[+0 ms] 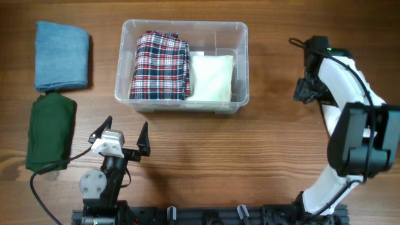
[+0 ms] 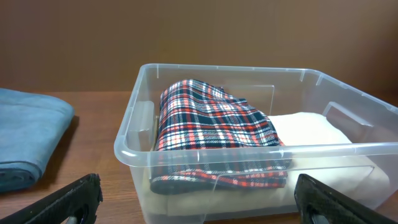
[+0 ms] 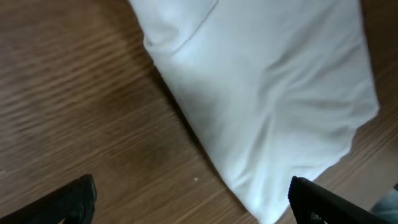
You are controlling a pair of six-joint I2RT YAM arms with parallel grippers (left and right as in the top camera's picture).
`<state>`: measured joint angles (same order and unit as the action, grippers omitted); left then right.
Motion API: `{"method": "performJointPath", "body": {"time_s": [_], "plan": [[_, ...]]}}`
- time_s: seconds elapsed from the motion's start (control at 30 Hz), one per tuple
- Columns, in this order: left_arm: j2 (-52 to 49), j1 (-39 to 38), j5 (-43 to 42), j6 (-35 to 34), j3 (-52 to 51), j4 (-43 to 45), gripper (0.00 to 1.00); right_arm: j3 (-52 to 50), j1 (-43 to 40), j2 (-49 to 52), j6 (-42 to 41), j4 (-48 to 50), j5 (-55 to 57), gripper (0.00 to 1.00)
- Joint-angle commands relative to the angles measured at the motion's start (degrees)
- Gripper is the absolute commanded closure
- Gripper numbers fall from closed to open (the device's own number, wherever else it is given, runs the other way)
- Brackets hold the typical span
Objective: Pack container
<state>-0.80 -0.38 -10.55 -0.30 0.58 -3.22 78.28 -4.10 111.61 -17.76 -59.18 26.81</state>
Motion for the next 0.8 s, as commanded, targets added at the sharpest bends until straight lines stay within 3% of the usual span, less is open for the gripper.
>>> {"method": "performJointPath", "body": {"time_s": [0.0, 0.27, 0.77], "plan": [[0.4, -0.3, 0.3, -0.1, -0.3, -0.2, 0.0, 0.0, 0.1, 3.0, 1.2, 0.2, 1.7, 0.0], [0.4, -0.3, 0.3, -0.1, -0.3, -0.2, 0.0, -1.1, 0.0, 3.7, 7.4, 4.7, 3.2, 0.0], [0.4, -0.3, 0.3, -0.1, -0.3, -0.2, 0.0, -1.9, -4.7, 12.6, 6.2, 4.5, 8.4, 0.01]]}}
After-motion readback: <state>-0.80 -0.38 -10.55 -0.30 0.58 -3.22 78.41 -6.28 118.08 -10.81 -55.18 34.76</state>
